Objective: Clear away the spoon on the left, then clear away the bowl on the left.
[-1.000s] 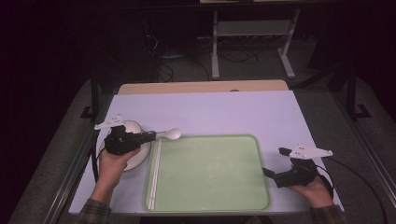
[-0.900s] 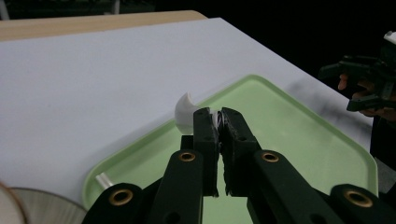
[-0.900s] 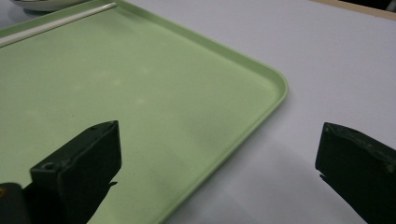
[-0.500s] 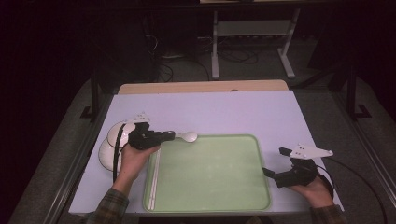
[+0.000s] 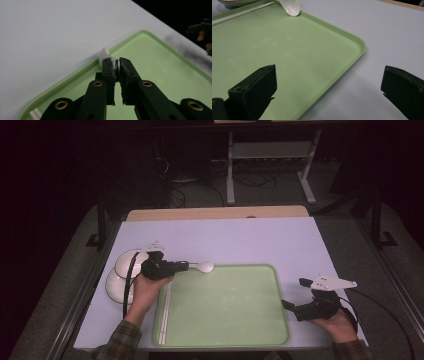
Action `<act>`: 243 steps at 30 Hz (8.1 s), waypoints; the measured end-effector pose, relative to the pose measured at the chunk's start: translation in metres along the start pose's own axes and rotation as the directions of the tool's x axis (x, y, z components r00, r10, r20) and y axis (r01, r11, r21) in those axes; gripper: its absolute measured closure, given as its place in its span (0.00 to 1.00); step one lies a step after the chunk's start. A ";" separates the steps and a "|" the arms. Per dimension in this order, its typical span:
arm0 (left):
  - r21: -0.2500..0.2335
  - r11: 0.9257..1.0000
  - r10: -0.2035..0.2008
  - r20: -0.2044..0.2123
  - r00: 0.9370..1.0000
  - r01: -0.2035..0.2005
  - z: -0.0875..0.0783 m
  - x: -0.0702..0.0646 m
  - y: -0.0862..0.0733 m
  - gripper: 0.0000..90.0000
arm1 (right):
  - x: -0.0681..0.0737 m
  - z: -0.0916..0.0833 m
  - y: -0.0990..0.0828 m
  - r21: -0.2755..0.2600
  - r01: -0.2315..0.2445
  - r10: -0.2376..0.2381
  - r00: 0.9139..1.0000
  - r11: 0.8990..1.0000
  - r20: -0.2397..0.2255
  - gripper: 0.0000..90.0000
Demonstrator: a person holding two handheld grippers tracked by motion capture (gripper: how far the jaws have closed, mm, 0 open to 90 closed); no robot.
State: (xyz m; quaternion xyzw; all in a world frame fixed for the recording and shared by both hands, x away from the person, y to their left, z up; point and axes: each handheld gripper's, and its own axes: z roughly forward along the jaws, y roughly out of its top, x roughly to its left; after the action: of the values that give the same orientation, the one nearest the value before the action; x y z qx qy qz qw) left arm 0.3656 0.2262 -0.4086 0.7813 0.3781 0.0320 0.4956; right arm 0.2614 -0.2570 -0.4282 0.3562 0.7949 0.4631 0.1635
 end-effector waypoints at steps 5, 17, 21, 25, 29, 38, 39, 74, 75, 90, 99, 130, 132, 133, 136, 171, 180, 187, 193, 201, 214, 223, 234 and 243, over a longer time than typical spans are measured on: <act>0.019 1.000 -0.010 -0.059 0.998 0.011 0.002 0.003 -0.004 0.84 | 0.000 0.001 0.000 0.001 0.001 -0.001 1.000 1.000 -0.002 0.00; 0.089 0.996 -0.002 -0.141 0.990 0.015 0.013 0.003 -0.010 0.74 | 0.001 0.002 0.000 0.004 0.003 -0.003 1.000 1.000 -0.006 0.00; 0.113 0.994 0.005 -0.163 0.987 0.014 0.017 0.002 -0.011 0.71 | 0.001 0.002 0.000 0.006 0.003 -0.003 1.000 1.000 -0.006 0.00; 0.136 0.990 0.005 -0.176 0.984 0.019 0.022 0.004 -0.013 0.67 | 0.001 0.002 0.000 0.007 0.005 -0.005 1.000 1.000 -0.007 0.00; 0.144 0.989 0.002 -0.185 0.983 0.025 0.023 0.005 -0.014 0.66 | 0.001 0.002 0.000 0.008 0.004 -0.004 1.000 1.000 -0.006 0.00; 0.168 0.986 0.020 -0.216 0.976 0.017 0.027 0.003 -0.014 0.63 | 0.001 0.002 0.000 0.008 0.005 -0.005 1.000 1.000 -0.006 0.00; 0.168 0.986 0.018 -0.218 0.976 0.019 0.027 0.003 -0.014 0.63 | 0.001 0.002 0.000 0.008 0.005 -0.005 1.000 1.000 -0.007 0.00; 0.174 0.976 0.148 -0.067 0.987 -0.134 0.104 -0.020 0.042 1.00 | 0.000 0.004 0.000 0.008 0.001 -0.001 1.000 1.000 -0.019 0.00; 0.176 0.975 0.149 -0.069 0.986 -0.135 0.106 -0.020 0.042 1.00 | 0.000 0.004 0.000 0.007 0.002 -0.001 1.000 1.000 -0.019 0.00; 0.242 0.958 0.173 -0.047 0.984 -0.157 0.122 -0.026 0.031 1.00 | 0.000 0.003 0.000 0.000 -0.001 0.001 1.000 1.000 -0.019 0.00; 0.269 0.949 0.175 -0.013 0.984 -0.165 0.119 -0.032 0.020 1.00 | 0.001 0.003 0.000 -0.006 -0.005 0.005 1.000 1.000 -0.020 0.00; 0.286 0.946 0.149 0.023 0.989 -0.149 0.079 -0.042 -0.010 1.00 | 0.006 0.005 0.003 -0.017 0.018 -0.017 1.000 1.000 0.018 0.03; 0.291 0.944 0.154 0.021 0.988 -0.154 0.075 -0.041 -0.012 1.00 | 0.006 0.005 0.003 -0.015 0.017 -0.017 1.000 1.000 0.018 0.03; 0.289 0.945 0.152 0.018 0.988 -0.151 0.073 -0.041 -0.013 1.00 | 0.006 0.005 0.003 -0.015 0.016 -0.016 1.000 1.000 0.017 0.03; 0.291 0.946 0.146 0.012 0.989 -0.143 0.067 -0.040 -0.016 1.00 | 0.006 0.005 0.003 -0.016 0.017 -0.017 1.000 1.000 0.015 0.03; 0.255 0.960 0.119 -0.013 0.993 -0.112 0.010 -0.034 -0.034 0.80 | 0.006 0.005 0.002 -0.015 0.018 -0.017 1.000 1.000 0.024 0.03; 0.243 0.966 0.107 -0.051 0.993 -0.091 -0.008 -0.029 -0.016 0.47 | 0.005 0.005 0.002 -0.016 0.018 -0.018 1.000 1.000 0.023 0.03; 0.201 0.977 0.087 -0.107 0.990 -0.064 -0.036 -0.013 -0.001 0.35 | 0.004 0.005 0.002 -0.014 0.018 -0.018 1.000 1.000 0.026 0.03; 0.182 0.983 0.070 -0.166 0.984 -0.039 -0.059 0.004 0.009 0.34 | 0.004 0.006 0.003 -0.013 0.018 -0.018 1.000 1.000 0.025 0.03; 0.177 0.984 0.047 -0.245 0.968 -0.003 -0.087 0.029 0.016 0.34 | 0.004 0.005 0.003 -0.014 0.017 -0.017 1.000 1.000 0.026 0.03; 0.172 0.983 0.012 -0.381 0.924 0.058 -0.125 0.066 0.019 0.34 | 0.004 0.006 0.003 -0.013 0.017 -0.017 0.999 1.000 0.030 0.03; 0.213 0.966 -0.028 -0.469 0.883 0.144 -0.124 0.094 0.009 0.36 | 0.003 0.006 0.003 -0.012 0.013 -0.012 0.999 1.000 0.033 0.03; 0.254 0.938 -0.074 -0.516 0.854 0.235 -0.114 0.112 -0.007 0.61 | 0.003 0.006 0.003 -0.012 0.013 -0.013 0.999 1.000 0.032 0.03; 0.270 0.926 -0.106 -0.485 0.868 0.264 -0.107 0.113 -0.010 0.85 | 0.003 0.006 0.003 -0.012 0.016 -0.015 0.999 1.000 0.033 0.03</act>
State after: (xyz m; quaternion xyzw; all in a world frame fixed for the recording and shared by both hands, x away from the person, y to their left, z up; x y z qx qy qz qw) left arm 0.3949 0.3792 -0.3992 0.7819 0.5590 0.1052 0.2552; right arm 0.2642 -0.2503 -0.4287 0.3566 0.7921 0.4607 0.1824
